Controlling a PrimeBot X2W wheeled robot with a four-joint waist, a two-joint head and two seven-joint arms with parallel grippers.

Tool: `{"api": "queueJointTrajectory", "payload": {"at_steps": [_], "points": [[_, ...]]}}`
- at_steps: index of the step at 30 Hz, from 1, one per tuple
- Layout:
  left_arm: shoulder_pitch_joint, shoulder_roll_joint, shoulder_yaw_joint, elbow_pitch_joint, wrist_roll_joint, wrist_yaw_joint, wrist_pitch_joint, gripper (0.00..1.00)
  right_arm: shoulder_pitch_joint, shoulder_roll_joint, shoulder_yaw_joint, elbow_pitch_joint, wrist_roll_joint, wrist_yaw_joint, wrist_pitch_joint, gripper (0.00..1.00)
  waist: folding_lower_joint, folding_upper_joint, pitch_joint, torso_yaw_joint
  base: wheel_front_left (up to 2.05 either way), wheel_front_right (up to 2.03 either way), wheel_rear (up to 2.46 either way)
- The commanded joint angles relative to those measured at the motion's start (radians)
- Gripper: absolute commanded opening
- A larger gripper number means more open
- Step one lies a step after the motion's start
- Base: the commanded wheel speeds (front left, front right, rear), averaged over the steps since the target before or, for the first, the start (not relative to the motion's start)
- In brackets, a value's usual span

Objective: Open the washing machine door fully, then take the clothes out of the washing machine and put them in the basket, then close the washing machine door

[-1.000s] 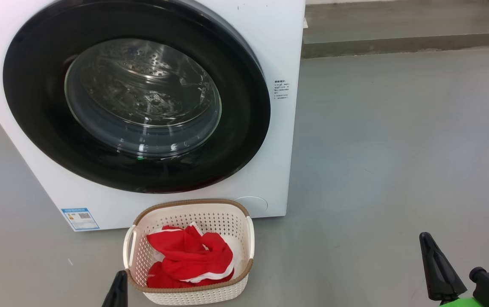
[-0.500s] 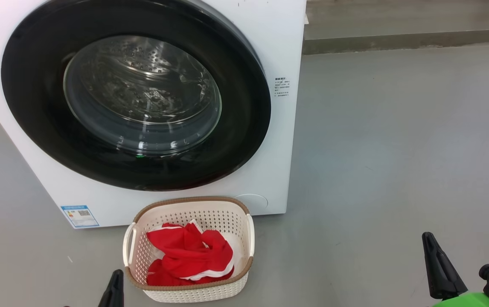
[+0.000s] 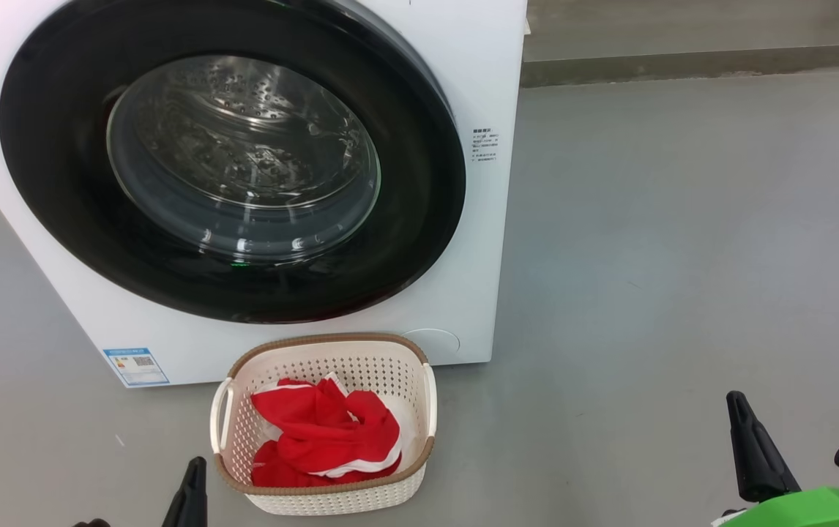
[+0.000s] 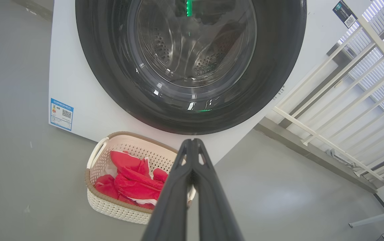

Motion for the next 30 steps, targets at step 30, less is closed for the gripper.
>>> {"api": "queueJointTrajectory", "payload": {"at_steps": [30], "points": [[-0.095, 0.004, 0.053, 0.004, -0.348, -0.029, 0.085, 0.0, -0.111, -0.021, 0.003, 0.014, 0.371, -0.002, 0.088, 0.0, -0.0001, 0.0, 0.02, 0.002, 0.0, 0.0, 0.0]]}}
